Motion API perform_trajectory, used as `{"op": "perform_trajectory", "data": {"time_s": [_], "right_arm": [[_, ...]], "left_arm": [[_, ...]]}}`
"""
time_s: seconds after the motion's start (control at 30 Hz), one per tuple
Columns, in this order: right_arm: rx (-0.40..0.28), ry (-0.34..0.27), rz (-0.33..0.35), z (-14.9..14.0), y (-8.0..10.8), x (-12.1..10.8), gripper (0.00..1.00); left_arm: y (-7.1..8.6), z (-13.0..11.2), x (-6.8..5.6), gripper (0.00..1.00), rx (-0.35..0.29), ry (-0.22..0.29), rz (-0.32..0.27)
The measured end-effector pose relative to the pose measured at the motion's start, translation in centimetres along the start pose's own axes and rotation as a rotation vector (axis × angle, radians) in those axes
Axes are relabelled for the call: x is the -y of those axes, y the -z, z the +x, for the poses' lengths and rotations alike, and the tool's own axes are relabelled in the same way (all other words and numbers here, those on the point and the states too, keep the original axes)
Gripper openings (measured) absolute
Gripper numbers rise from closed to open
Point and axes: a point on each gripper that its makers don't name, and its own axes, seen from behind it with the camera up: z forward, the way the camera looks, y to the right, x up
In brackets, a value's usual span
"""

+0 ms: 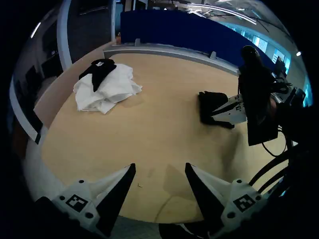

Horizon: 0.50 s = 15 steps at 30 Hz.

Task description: Fold towel

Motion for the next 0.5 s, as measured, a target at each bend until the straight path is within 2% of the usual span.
{"op": "perform_trajectory", "data": {"time_s": [0.3, 0.4, 0.5], "right_arm": [[-0.069, -0.013, -0.021, 0.8, 2.4, -0.1, 0.81], [-0.08, -0.03, -0.042, 0.5, 3.4, -0.5, 0.9], [-0.081, -0.052, -0.07, -0.4, 4.3, -1.1, 0.92]], "left_arm": [[0.3, 0.2, -0.2, 0.92, -0.002, -0.006, -0.004], [0.4, 0.3, -0.3, 0.92, -0.004, -0.011, -0.004], [0.5, 0.6, -0.3, 0.92, -0.007, -0.018, -0.004]]}}
